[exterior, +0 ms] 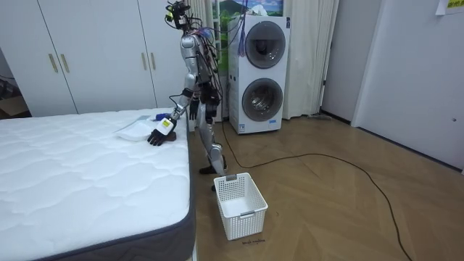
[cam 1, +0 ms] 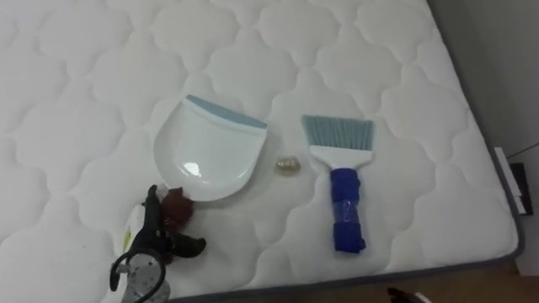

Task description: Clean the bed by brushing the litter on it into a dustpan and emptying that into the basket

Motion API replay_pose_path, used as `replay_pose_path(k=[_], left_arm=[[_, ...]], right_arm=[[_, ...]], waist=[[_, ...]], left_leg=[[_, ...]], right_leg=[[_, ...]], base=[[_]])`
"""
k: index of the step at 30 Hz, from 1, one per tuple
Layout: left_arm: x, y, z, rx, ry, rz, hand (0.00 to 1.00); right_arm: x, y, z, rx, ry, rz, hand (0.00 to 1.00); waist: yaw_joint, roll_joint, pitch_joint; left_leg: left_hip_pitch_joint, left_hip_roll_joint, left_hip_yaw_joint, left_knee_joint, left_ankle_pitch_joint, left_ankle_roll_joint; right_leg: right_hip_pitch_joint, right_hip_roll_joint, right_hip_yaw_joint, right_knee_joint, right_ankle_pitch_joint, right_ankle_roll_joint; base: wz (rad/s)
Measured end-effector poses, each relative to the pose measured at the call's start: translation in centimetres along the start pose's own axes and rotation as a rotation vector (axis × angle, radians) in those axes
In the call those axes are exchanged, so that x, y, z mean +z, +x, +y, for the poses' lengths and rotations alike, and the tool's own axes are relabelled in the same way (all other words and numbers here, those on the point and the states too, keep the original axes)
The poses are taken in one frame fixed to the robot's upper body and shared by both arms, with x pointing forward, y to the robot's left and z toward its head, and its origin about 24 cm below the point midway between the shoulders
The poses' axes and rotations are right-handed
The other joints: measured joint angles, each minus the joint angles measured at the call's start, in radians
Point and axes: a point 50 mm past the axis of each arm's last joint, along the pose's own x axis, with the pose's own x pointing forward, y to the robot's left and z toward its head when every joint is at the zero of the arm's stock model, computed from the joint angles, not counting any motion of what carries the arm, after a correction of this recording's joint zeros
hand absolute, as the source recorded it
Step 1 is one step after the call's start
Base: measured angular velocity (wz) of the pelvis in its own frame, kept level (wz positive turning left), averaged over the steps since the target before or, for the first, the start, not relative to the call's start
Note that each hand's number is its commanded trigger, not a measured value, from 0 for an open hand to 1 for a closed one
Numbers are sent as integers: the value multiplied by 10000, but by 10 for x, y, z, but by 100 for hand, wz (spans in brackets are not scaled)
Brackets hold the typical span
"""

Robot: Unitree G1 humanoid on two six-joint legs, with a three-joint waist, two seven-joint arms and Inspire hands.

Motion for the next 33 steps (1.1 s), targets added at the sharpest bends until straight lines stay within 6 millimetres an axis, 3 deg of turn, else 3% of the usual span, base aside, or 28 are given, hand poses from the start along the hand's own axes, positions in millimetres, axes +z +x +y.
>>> replay_pose_path(k=[1,3,5,10,15,19,33], left_arm=[[1,0,-3,-29,74,17,100],[12,4,-4,-5,19,-240,100],[19,6,-4,144,-42,-434,100],[25,13,9,935,132,-578,100],[19,21,22,1438,466,28,100],[14,21,24,1665,350,642,100],[16,24,24,1589,185,1113,100]], right_arm=[[-2,0,1,-78,-54,59,0],[-8,-1,5,-7,-49,369,0],[-6,-1,4,-18,-55,349,0],[1,0,9,107,-106,143,0],[2,1,10,322,-180,269,0],[9,2,9,518,-150,100,0],[4,1,8,398,583,206,0]], waist=[[-153,101,-31],[-191,92,-18],[-218,48,-15],[-142,-61,-7],[-263,-148,-57],[-650,-170,-75],[-656,-166,-64]], left_leg=[[-133,93,612,-53,13,-109],[-265,180,1434,-98,137,-130],[-306,251,1708,-111,151,-118],[-501,197,1895,107,189,-58],[-584,175,2148,157,299,-28],[-1061,118,2144,446,315,-17],[-1299,62,2227,640,313,-11]], right_leg=[[29,5,-238,-1,-3,-20],[33,27,-110,4,-4,-20],[-22,71,-32,10,-10,-11],[-47,85,-8,15,3,-19],[-179,16,95,56,90,-40],[-646,-68,85,328,92,-33],[-908,-159,108,540,82,-19]], base=[[46],[55],[37],[7],[-6],[8],[0]])
